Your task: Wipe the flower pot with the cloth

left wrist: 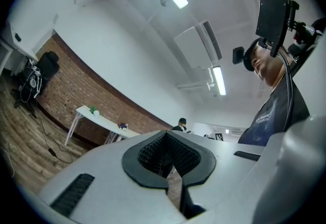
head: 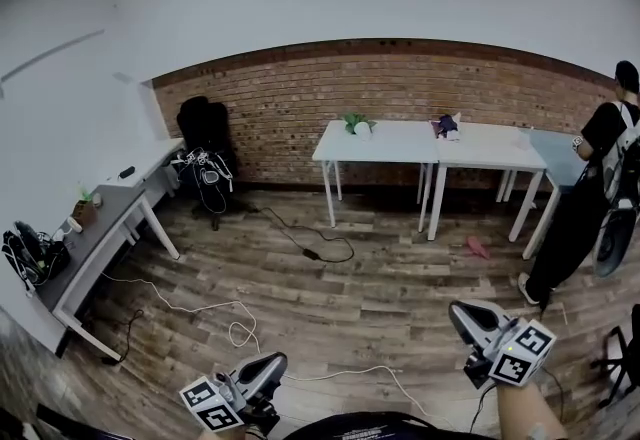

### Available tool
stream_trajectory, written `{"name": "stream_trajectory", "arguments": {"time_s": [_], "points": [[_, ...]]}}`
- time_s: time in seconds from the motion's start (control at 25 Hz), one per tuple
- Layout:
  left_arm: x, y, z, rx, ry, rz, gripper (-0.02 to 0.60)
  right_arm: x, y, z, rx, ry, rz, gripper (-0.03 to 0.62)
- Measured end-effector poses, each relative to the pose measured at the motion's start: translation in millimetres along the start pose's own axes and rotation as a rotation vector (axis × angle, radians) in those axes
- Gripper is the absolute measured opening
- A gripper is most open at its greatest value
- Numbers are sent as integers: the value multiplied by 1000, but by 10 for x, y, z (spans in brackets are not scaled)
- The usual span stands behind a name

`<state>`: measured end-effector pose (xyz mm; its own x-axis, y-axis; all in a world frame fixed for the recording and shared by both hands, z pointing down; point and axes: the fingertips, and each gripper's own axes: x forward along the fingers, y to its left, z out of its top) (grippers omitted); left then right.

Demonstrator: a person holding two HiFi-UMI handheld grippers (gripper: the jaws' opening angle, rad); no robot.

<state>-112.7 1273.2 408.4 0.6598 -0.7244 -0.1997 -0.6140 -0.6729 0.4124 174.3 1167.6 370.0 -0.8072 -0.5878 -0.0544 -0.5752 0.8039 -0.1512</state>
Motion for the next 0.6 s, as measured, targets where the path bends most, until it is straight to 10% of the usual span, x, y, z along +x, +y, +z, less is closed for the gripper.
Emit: {"name": "stream_trajectory", "arguments": {"time_s": [0.6], "points": [[1192, 804, -27, -33, 46, -31, -3, 453, -1292, -101, 67, 21, -47, 1]]}}
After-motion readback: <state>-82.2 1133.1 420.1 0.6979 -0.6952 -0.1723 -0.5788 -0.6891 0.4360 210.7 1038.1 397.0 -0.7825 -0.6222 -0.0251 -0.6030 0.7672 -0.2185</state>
